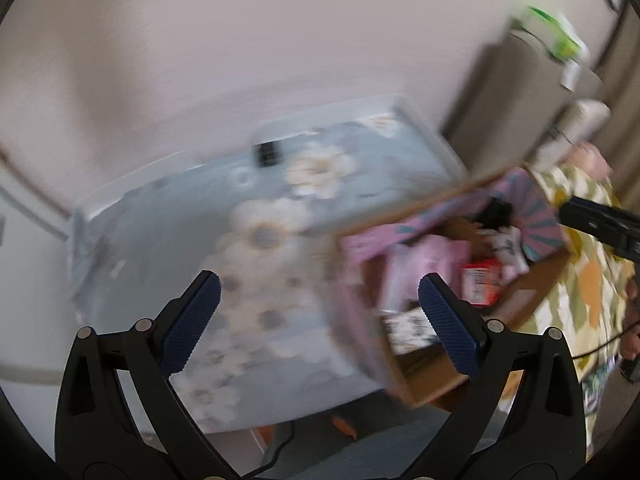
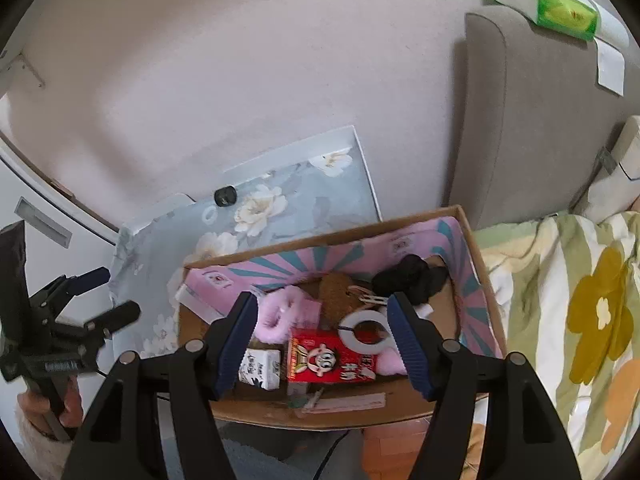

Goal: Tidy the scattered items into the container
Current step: 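Move both tools back toward the tape roll and black cap on the tray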

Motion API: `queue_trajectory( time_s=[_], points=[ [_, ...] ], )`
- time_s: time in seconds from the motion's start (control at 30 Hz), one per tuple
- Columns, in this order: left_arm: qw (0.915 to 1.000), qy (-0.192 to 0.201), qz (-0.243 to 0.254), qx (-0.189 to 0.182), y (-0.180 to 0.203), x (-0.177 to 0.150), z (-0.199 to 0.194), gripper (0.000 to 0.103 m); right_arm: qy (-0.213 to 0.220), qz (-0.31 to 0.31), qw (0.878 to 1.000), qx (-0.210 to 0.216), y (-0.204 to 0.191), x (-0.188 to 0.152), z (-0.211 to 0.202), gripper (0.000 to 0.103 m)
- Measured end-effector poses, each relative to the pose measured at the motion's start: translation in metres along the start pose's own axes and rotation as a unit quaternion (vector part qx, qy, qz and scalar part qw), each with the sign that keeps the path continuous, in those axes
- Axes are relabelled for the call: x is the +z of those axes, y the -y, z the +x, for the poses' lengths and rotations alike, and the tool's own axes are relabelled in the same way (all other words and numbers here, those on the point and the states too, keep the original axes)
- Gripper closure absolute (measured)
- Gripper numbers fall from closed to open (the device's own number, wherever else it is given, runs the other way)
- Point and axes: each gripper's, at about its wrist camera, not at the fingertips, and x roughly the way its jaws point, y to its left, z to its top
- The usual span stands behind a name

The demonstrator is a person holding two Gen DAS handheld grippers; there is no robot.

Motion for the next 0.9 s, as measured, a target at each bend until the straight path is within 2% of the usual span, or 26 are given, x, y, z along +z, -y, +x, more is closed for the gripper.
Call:
queue_trajectory(
  time_s=[0.1,0.2,0.33,0.43,0.53,0.63,0.73,0.9],
  points=[
    [0.9993,-0.003,-0.033,0.02,-0.036,-0.002,-0.001,0.004,0.001,-0.011,1.0,-0.001,-0.012,0.001,0.002,0.04],
    [0.9979,-0.002,-0.062,0.02,-0.065,-0.006,-0.003,0.004,0.0,-0.018,1.0,0.0,-0.022,0.004,0.007,0.04],
    [0.9968,0.002,-0.075,0.03,-0.088,-0.01,-0.002,0.003,-0.004,-0.025,1.0,0.005,-0.036,0.009,0.015,0.04],
    [0.9966,0.006,-0.069,0.046,-0.095,-0.009,-0.001,0.003,-0.005,-0.036,0.999,0.006,-0.051,0.014,0.022,0.04],
    [0.9959,0.028,-0.062,0.06,-0.1,-0.008,-0.004,0.003,-0.008,-0.047,0.999,0.005,-0.071,0.02,0.031,0.04],
    [0.9973,0.035,-0.051,0.039,-0.107,-0.001,-0.004,0.003,-0.012,-0.055,0.998,0.007,-0.087,0.026,0.04,0.04],
    [0.9983,0.035,-0.032,0.035,-0.113,0.01,0.003,0.003,-0.016,-0.067,0.998,0.007,-0.108,0.039,0.05,0.04],
    [0.9994,0.032,0.004,0.013,-0.121,0.034,0.032,0.003,-0.035,-0.104,0.994,0.008,-0.146,0.07,0.076,0.04]
  ],
)
